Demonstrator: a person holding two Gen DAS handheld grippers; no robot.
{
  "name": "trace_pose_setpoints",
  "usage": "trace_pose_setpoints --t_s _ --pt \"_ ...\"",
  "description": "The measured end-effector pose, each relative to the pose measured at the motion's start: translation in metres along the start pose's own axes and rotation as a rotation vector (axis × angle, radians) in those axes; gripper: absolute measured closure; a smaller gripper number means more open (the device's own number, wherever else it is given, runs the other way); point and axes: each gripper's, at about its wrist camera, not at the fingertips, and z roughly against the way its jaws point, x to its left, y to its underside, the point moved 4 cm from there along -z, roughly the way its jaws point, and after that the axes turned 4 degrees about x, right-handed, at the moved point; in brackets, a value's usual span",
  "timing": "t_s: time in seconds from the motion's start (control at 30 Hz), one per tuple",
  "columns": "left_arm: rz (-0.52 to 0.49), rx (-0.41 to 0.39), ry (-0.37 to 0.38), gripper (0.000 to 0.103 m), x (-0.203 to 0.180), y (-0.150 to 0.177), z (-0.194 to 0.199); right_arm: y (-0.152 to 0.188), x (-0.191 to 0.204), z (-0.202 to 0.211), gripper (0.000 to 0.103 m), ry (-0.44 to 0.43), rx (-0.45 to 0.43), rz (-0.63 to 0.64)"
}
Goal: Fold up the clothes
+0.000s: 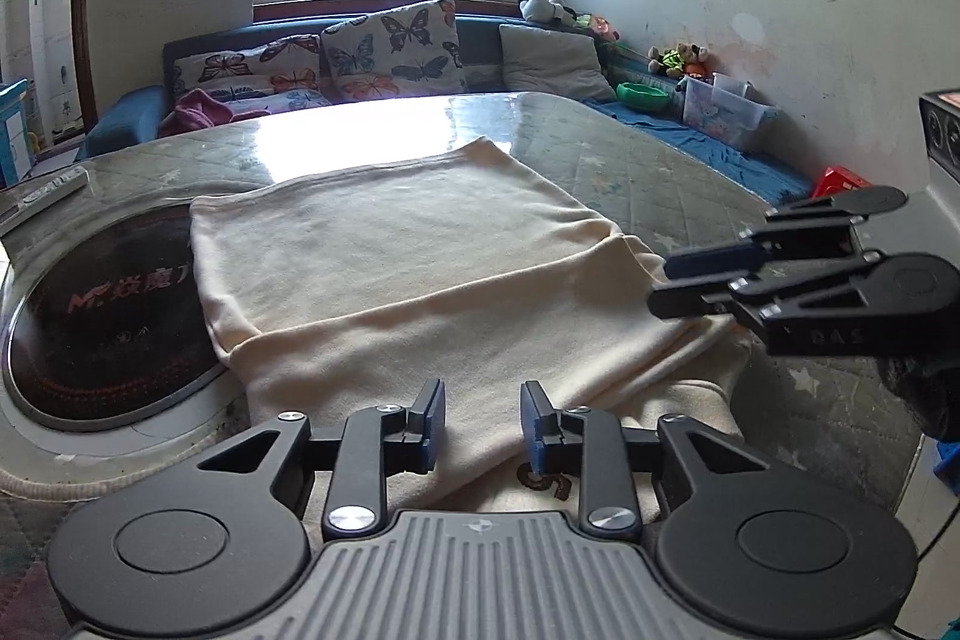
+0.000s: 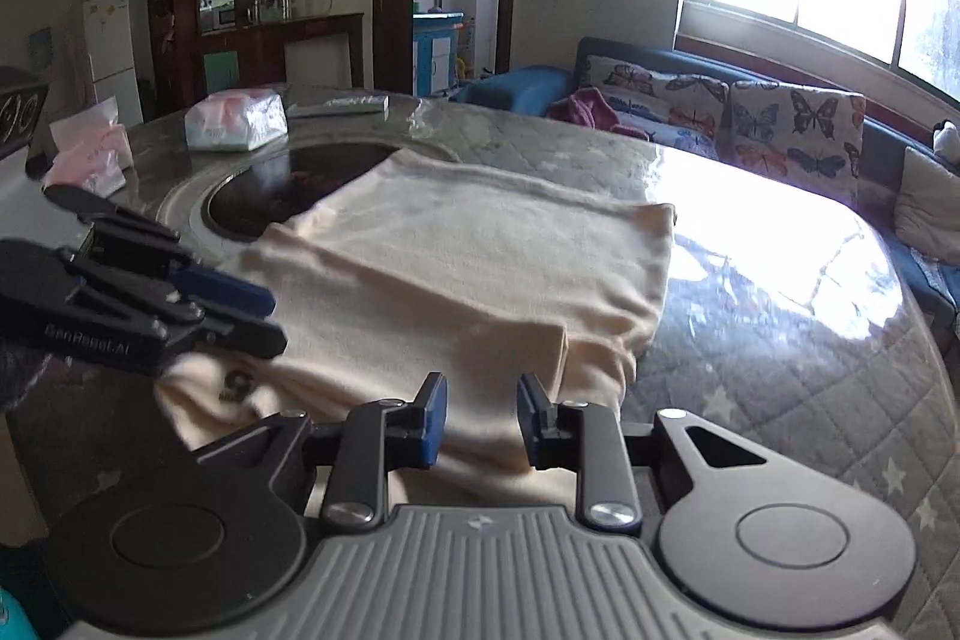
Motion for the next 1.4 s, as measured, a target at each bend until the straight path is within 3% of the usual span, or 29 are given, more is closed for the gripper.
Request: trace_pose_setpoints --t_s 0.1,0.27,0.53,0.73,0.97,1.03,1.2,1.4 --pt "0.01 0.004 -0.007 0.073 0.002 0.001 0.001 -0.014 -0.006 -0.016 0.076 -0.003 -0.016 -0.026" --pt "-0.045 0.008 -0.012 0.073 0.003 0.008 0.019 -0.012 -0.018 -0.038 0.076 0.006 0.036 -0.047" --pt "-0.247 0.023 -0.023 0.065 -0.007 0.034 0.049 0.012 -0.012 -0.015 0.071 0.012 0.067 0.03" --pt "-0.401 0.016 -0.055 0.061 -0.025 0.046 0.043 0.019 -0.009 0.0 0.065 0.018 0.074 0.071" --pt "-0.511 -0.027 -0.078 0.061 -0.043 0.049 0.028 0.023 -0.001 0.013 0.063 0.03 0.087 0.14" --pt "-0.527 -0.037 -0.081 0.063 -0.046 0.049 0.026 0.024 0.001 0.02 0.063 0.037 0.083 0.159" --pt "-0.49 -0.067 -0.062 0.092 -0.041 0.042 0.025 0.026 0.006 0.038 0.053 0.038 0.076 0.219" --pt "-0.375 -0.096 -0.033 0.094 -0.021 0.013 0.029 0.034 0.026 0.047 0.041 0.001 0.063 0.349"
